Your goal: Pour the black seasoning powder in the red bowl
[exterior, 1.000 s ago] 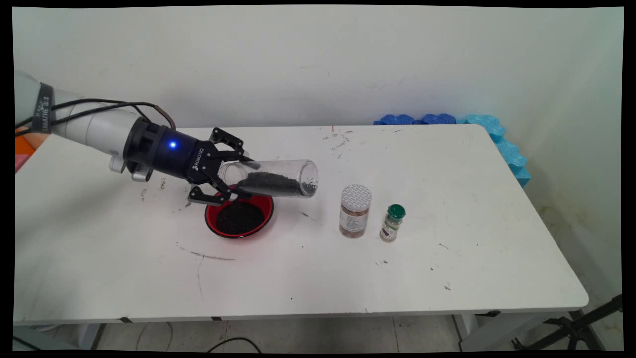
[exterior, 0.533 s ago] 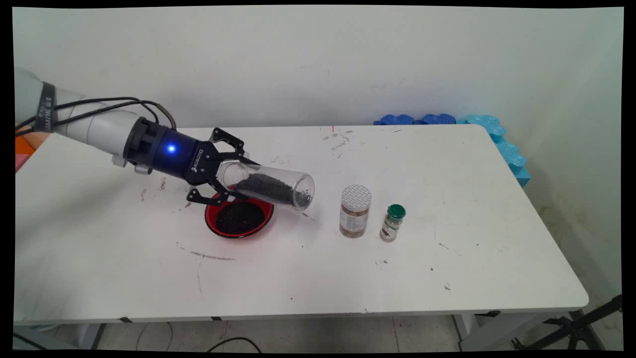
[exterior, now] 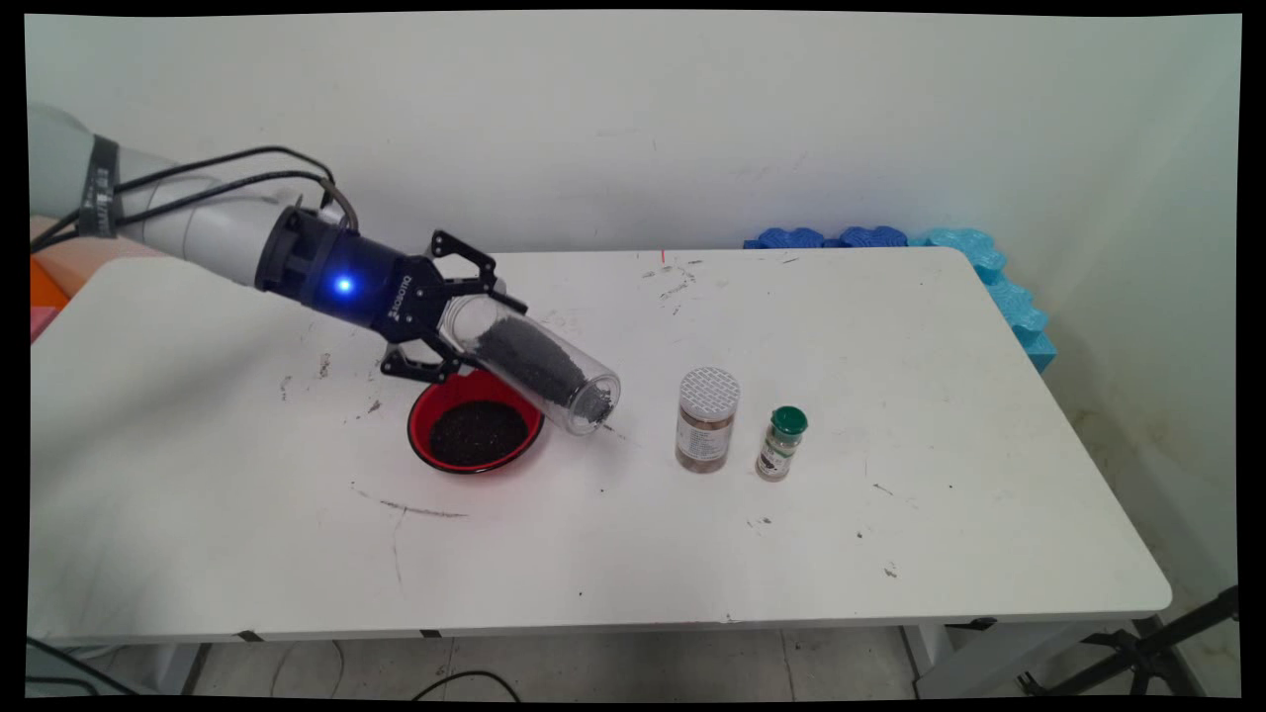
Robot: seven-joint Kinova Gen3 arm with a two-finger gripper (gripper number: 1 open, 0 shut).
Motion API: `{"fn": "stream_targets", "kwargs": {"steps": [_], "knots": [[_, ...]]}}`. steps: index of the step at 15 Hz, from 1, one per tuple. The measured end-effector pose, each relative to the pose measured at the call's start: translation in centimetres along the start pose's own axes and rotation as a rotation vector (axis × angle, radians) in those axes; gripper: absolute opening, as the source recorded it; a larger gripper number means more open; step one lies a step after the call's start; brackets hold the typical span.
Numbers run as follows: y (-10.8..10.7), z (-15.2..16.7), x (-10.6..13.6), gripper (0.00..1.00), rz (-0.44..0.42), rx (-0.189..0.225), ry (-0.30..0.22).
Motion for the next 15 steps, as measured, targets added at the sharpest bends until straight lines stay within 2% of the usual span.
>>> {"fn": "stream_targets", "kwargs": {"steps": [4,13,15], "knots": [[1.3,-0.3,0.1,0.00,0.206,-0.001,0.012],[3.8,-1.2,-0.4,0.00,0.586,0.006,0.030],[4.4,-1.5,-0.6,0.00,0.697,0.005,0.036]]}}
